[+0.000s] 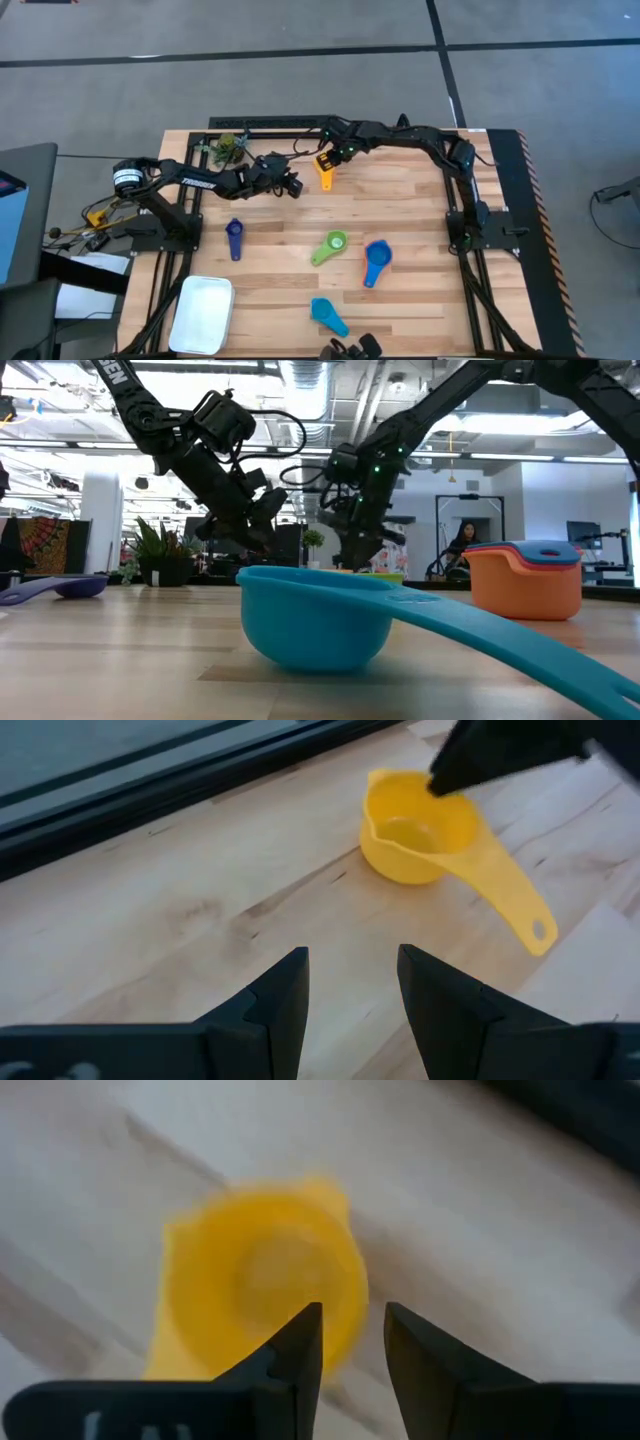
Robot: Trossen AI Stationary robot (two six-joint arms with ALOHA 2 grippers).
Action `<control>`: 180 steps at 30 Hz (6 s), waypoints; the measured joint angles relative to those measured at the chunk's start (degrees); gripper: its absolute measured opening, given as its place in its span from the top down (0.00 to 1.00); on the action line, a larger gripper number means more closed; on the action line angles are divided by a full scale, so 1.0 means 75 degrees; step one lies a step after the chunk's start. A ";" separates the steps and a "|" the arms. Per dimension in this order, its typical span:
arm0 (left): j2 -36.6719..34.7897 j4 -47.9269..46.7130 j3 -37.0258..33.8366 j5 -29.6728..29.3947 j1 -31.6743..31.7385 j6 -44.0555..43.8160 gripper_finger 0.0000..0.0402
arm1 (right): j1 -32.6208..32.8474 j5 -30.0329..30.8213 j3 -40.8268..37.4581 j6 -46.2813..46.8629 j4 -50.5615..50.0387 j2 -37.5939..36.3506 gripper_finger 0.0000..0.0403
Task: Nest measuring cups in basket
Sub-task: Stack the yellow measuring cup on top of the blue measuring cup, then stack the green measuring cup on top of the yellow measuring cup
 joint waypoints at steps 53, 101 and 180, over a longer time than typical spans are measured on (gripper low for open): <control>-0.0006 -0.1236 -0.0003 -0.0992 -0.1393 -0.0694 0.64 | 0.3550 0.0530 -0.3697 0.1393 -0.1768 -0.5687 0.96; -0.0006 -0.0359 -0.0003 -0.1029 -0.2052 -0.0370 0.64 | 0.8025 0.2701 -0.4513 0.8862 -0.2213 -0.5744 0.88; 0.2658 -0.1594 0.3051 0.2066 -0.2761 0.1294 0.83 | 0.8933 0.3291 -0.4507 0.6421 -0.1771 -0.6012 0.87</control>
